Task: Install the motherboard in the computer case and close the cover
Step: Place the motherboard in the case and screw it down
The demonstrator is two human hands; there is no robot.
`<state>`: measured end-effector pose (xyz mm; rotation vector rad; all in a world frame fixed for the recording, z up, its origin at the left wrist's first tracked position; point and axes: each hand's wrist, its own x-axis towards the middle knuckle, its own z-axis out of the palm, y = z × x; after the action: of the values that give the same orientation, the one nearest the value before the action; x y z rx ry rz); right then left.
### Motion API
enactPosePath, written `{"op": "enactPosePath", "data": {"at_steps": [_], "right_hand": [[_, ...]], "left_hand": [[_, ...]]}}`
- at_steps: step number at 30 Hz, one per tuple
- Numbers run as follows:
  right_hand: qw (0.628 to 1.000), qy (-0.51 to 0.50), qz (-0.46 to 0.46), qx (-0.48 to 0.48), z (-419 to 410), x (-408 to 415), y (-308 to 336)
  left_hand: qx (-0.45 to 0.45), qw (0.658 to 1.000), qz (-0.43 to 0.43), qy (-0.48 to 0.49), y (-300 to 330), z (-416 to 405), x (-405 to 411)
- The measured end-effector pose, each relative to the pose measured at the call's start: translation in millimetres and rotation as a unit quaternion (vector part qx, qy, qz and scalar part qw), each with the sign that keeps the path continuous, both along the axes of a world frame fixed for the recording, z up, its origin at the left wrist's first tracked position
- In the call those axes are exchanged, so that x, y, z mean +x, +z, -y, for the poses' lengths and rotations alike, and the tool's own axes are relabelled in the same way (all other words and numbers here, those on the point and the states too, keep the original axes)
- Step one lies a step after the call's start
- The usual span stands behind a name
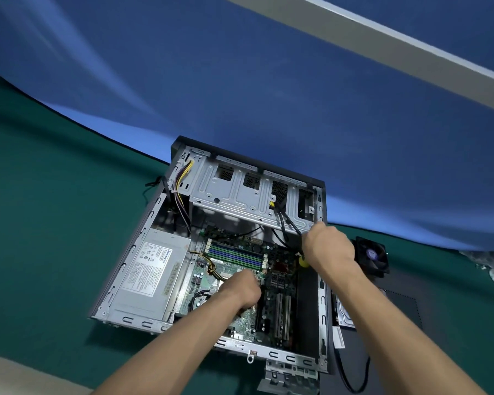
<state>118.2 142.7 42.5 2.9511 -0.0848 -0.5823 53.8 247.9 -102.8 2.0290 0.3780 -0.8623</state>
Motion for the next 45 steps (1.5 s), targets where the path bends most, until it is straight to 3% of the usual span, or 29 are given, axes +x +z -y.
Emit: {"op": "enactPosePath", "data": {"at_steps": [5,10,13,15,18,20,24,27,34,40,45], "right_hand": [[0.994,-0.04,-0.077,0.061,-5,4,0],[1.0,-0.015,-0.016,-0.01,-3,5,-3],[0.995,-0.038,-0.08,0.047,-1,8,1],[0.995,-0.017,-0.075,0.066,-2,4,-2],[0.999,0.025,0.03,-0.003,-2,-2,-12],[0.995,0.059,0.044,-0.06,-3,-4,-14],[0.992,0.091,-0.034,-0.08,-2,-3,-8],[0.964,0.171,-0.113,-0.168,-5,-16,-7],[0.905,0.26,-0.158,-0.297,-17,-34,-6],[0.97,0.212,-0.06,-0.104,33,-24,11],[0.985,0.132,-0.017,0.114,89,-31,0]], "left_hand": [[0.002,1.0,0.002,-0.003,0,0,1],[0.001,1.0,0.001,0.001,0,0,0],[-0.002,1.0,0.001,0.004,1,0,1],[-0.001,1.0,0.001,0.006,2,0,0],[-0.008,1.0,0.002,0.017,2,0,1],[-0.006,1.0,0.008,0.014,4,-1,0],[0.001,1.0,0.01,0.017,-1,-1,1],[0.005,1.0,0.016,0.01,-3,0,1],[0.007,1.0,0.029,0.008,5,-2,1],[0.042,0.995,0.081,0.03,16,1,-2],[0.051,0.989,0.136,0.024,35,21,0]]}}
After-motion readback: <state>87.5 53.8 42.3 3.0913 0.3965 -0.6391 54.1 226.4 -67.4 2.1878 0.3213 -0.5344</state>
